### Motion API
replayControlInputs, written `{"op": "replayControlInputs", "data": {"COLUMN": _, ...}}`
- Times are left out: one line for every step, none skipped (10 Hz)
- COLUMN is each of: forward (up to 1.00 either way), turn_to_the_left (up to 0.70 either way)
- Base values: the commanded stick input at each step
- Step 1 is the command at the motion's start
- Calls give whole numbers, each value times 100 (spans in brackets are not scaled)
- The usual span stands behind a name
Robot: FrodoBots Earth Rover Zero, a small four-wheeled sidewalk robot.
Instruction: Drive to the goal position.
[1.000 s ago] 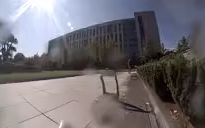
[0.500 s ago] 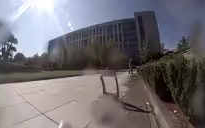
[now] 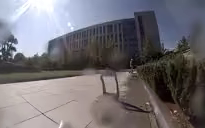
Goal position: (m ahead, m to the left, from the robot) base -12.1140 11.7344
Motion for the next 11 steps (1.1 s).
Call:
{"op": "replayControlInputs", "data": {"forward": 5, "turn_to_the_left": 0}}
{"op": "replayControlInputs", "data": {"forward": 5, "turn_to_the_left": 0}}
{"op": "replayControlInputs", "data": {"forward": 5, "turn_to_the_left": 0}}
{"op": "replayControlInputs", "data": {"forward": 5, "turn_to_the_left": 0}}
{"op": "replayControlInputs", "data": {"forward": 5, "turn_to_the_left": 0}}
{"op": "replayControlInputs", "data": {"forward": 6, "turn_to_the_left": 0}}
{"op": "replayControlInputs", "data": {"forward": 5, "turn_to_the_left": 0}}
{"op": "replayControlInputs", "data": {"forward": 5, "turn_to_the_left": 0}}
{"op": "replayControlInputs", "data": {"forward": 5, "turn_to_the_left": 0}}
{"op": "replayControlInputs", "data": {"forward": 5, "turn_to_the_left": 0}}
{"op": "replayControlInputs", "data": {"forward": 5, "turn_to_the_left": 0}}
